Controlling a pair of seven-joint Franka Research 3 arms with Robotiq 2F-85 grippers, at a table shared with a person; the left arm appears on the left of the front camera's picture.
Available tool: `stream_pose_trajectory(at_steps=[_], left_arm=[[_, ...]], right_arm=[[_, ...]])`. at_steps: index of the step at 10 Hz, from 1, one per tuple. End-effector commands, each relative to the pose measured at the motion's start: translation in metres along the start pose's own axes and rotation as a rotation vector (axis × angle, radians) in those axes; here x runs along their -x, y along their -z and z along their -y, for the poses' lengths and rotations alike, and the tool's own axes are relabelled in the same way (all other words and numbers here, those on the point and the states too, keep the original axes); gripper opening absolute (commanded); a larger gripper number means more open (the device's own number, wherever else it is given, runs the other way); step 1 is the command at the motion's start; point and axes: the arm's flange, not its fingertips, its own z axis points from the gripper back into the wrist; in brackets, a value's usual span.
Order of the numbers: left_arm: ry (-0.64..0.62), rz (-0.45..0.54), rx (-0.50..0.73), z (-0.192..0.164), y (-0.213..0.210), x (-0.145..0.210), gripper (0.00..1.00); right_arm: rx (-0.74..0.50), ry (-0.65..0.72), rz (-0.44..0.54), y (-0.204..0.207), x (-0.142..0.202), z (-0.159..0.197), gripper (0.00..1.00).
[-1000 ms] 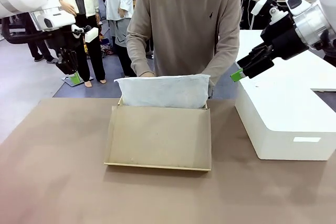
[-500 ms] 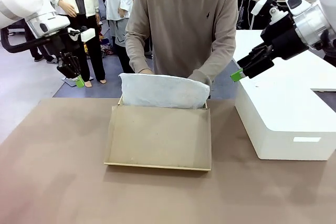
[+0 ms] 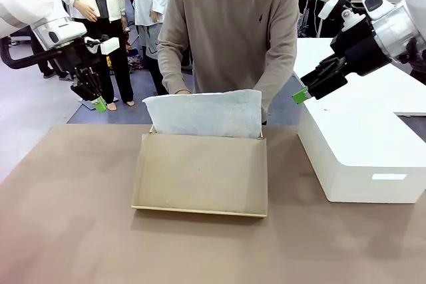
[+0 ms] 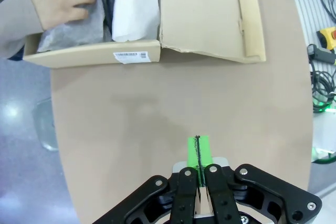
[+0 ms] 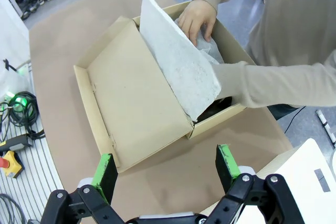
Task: Pack the shoes into the box.
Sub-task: Close the Shoes Box.
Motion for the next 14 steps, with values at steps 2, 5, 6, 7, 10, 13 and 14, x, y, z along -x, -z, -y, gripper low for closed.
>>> stream_pose_trajectory(at_steps=[2,5,6,7,10,13,14], left_arm=[[-0.013,-0.003,-0.007,0.0012,-0.0023,-0.0014,0.00],[-0.013,-0.003,-0.007,0.0012,-0.0023,-0.0014,0.00],[-0.013,-0.003,-0.007,0.0012,-0.0023,-0.0014,0.00],[0.000,0.000,0.000,0.0000,0.0000,0.0000,0.00],[0.002,-0.044,-0.007,-0.0035,0.0075,0.0027,0.00],[0.003,-0.059,-0.021,-0.0014,0.0053,0.0027,0.00],[-0.005,-0.057,-0.018,-0.0022,0.0067,0.0048,0.00]], right_arm=[[-0.013,-0.008,0.026,0.0014,-0.0007,0.0024,1.00],[-0.013,-0.008,0.026,0.0014,-0.0007,0.0024,1.00],[-0.013,-0.008,0.026,0.0014,-0.0007,0.0024,1.00],[-0.013,-0.008,0.026,0.0014,-0.0007,0.0024,1.00],[-0.013,-0.008,0.026,0.0014,-0.0007,0.0024,1.00],[-0.013,-0.008,0.026,0.0014,-0.0007,0.0024,1.00],[-0.013,-0.008,0.026,0.0014,-0.0007,0.0024,1.00]])
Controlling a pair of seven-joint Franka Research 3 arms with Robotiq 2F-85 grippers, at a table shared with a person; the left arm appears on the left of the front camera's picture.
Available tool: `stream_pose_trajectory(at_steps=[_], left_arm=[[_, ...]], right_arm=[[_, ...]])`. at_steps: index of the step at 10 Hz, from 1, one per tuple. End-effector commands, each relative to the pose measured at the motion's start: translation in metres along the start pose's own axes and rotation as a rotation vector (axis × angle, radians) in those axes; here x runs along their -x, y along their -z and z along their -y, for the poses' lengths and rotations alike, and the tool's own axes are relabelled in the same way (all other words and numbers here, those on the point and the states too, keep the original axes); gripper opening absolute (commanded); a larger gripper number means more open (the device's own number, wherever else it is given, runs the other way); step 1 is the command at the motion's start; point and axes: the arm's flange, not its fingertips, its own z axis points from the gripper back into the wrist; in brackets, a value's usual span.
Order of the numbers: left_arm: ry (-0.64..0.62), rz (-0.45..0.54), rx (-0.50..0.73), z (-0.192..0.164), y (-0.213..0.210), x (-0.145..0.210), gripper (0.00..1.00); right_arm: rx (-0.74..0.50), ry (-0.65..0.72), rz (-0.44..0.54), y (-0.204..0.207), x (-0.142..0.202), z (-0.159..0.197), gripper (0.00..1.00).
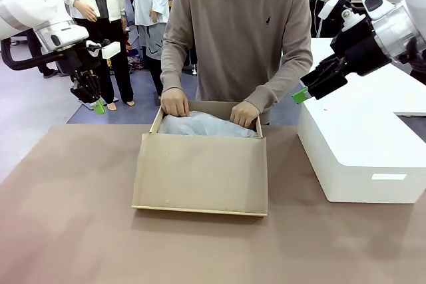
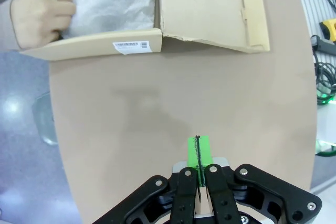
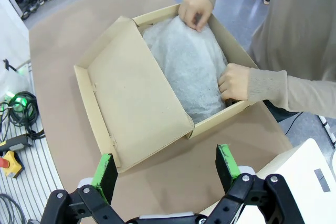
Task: Pack the shoes into the box.
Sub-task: Close the Shoes Box.
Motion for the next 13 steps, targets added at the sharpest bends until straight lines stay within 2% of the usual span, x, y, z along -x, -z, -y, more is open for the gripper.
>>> stream_pose_trajectory(at_steps=[1,13], left_arm=[[-0.019,-0.007,-0.010,0.003,0.003,0.004,0.00],[-0.056,0.059,0.005,-0.005,0.025,0.011,0.00]], right_arm=[[-0.013,-0.008,0.026,0.001,-0.001,0.002,1.00],[-0.013,-0.008,0.026,0.001,-0.001,0.002,1.00]])
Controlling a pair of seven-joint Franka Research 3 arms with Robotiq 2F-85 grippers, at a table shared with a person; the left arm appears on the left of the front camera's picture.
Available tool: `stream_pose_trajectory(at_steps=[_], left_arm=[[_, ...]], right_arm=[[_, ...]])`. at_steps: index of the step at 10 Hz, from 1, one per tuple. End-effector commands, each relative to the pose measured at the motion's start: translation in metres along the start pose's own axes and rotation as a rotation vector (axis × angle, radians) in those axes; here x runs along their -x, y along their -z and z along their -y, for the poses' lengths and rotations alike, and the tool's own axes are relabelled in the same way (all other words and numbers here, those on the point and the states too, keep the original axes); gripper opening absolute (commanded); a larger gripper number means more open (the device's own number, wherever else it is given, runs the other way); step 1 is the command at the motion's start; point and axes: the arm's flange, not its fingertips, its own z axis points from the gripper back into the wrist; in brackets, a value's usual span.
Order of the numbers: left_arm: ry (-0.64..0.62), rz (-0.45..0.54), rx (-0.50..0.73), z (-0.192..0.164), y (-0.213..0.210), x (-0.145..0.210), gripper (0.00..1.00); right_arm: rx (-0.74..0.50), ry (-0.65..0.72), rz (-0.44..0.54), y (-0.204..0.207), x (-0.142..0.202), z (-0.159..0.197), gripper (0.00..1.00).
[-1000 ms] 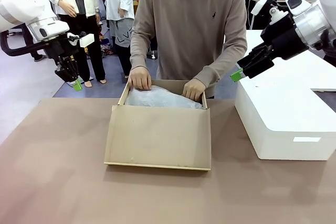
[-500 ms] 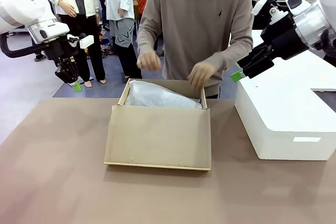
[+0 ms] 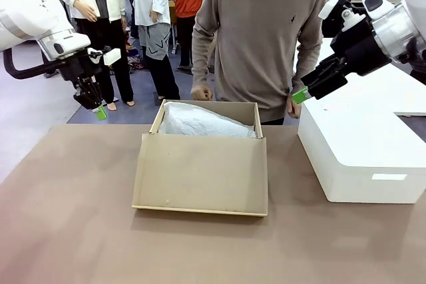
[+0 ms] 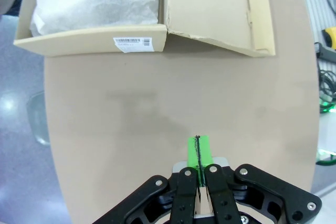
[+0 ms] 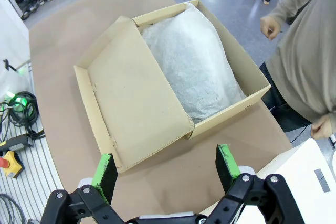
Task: Pack the shoes into the box.
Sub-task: Close the Shoes Box.
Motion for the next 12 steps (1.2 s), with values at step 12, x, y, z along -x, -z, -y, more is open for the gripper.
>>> stream_pose_trajectory(at_steps=[12], left_arm=[[-0.044,0.069,0.046,-0.016,0.031,0.013,0.00]], right_arm=[[-0.013,-0.008,0.026,0.001,-0.001,0.002,1.00]])
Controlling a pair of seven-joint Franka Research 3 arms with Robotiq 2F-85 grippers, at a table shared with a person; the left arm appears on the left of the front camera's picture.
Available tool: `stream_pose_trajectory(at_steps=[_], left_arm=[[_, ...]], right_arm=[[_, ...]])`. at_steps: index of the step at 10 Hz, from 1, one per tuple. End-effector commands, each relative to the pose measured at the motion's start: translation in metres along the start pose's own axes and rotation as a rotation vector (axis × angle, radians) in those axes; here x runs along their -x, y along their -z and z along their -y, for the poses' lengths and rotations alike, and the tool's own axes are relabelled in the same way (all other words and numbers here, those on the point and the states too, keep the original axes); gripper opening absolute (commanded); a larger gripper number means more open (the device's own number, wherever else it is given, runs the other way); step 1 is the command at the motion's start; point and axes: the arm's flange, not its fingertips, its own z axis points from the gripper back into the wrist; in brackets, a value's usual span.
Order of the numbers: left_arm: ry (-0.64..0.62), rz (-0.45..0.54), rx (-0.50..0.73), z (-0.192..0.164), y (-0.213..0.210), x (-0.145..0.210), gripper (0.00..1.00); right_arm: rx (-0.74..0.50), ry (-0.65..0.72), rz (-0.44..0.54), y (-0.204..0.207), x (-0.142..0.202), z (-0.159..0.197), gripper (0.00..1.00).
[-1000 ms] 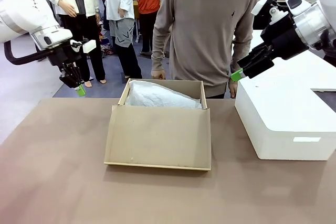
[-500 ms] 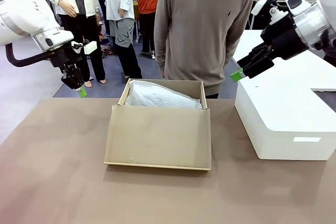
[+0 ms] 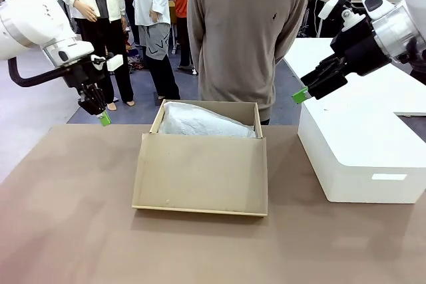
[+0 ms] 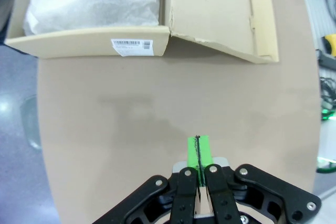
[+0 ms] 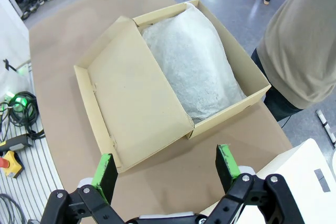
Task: Pack the shoes into the box.
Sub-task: Close the Shoes Box.
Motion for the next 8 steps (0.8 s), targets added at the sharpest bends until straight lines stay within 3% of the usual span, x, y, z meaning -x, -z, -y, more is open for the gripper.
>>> stream_pose_trajectory(at_steps=[1,8], left_arm=[[-0.021,0.093,0.023,-0.007,0.017,0.016,0.00],[-0.029,0.283,0.091,-0.004,0.074,0.037,0.00]], right_arm=[[-0.013,-0.008,0.026,0.001,-0.001,0.002,1.00],[-0.013,-0.008,0.026,0.001,-0.001,0.002,1.00]])
